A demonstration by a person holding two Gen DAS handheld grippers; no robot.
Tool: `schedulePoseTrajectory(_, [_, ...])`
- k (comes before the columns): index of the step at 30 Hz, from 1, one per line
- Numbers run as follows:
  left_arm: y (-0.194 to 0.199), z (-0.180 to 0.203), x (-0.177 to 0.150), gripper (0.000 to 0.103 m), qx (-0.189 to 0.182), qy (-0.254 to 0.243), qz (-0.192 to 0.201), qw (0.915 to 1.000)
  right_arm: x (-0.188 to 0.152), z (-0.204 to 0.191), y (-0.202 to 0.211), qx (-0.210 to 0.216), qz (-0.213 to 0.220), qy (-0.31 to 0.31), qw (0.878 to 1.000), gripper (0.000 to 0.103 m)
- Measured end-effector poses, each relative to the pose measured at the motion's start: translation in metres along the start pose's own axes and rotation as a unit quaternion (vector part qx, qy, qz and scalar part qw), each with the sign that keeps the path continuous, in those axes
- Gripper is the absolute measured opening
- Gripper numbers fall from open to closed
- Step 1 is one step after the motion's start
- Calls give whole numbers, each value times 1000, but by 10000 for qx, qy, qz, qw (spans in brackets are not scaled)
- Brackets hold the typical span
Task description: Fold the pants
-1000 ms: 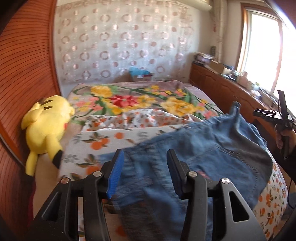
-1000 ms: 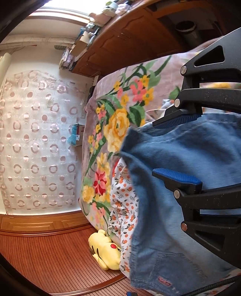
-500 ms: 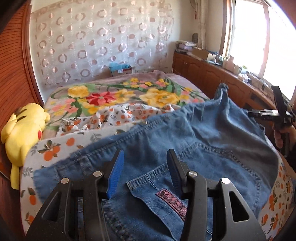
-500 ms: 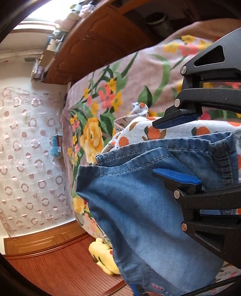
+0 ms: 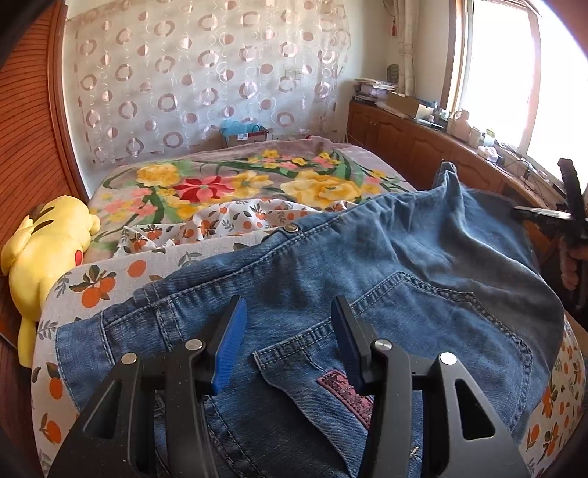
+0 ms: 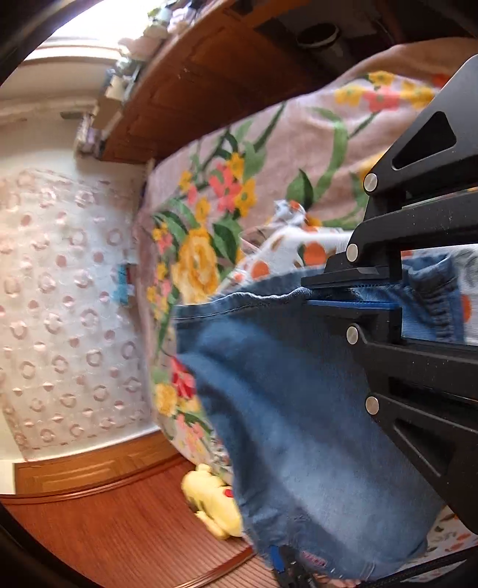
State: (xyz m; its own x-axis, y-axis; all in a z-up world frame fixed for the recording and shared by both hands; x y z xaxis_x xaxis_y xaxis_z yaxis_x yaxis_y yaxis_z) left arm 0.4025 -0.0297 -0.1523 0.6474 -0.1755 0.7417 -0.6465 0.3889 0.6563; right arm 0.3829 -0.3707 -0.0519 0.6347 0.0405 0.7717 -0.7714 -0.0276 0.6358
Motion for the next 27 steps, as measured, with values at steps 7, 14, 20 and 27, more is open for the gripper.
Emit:
schedulePoseTrajectory(7, [1,-3,0,49,-106,71,45,9999,-31,30,56,-366,-60,-306,9988,5])
schedulePoseTrajectory(14, [0,-4,-2,49,-205,106,-26,9997,-53,21,33,-611,-695,-9,9957,22])
schedulePoseTrajectory(20, [-2,-1,-1,52,-281,105,-84,9995,-21,11,22,-302,-194,-246,9991,50])
schedulePoseTrajectory(27, [18,-7,9,53,2,35,167,9999,14,-5,-38,-117,-226,249,9994,51])
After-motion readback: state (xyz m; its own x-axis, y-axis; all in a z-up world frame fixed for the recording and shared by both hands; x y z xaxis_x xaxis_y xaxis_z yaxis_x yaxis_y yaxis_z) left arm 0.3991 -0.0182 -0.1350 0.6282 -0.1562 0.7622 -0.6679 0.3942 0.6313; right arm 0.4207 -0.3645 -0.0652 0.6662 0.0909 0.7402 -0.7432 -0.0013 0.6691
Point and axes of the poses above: each gripper's, at about its wrist camera, not at the fingertips, and y roughly against the way its jaws point, z to its right, x to its top, the point moved 8 cm from there along -y, roughly the way its jaws point, and after that the axes turned 7 degrees about -x, right-handed, at the moved point
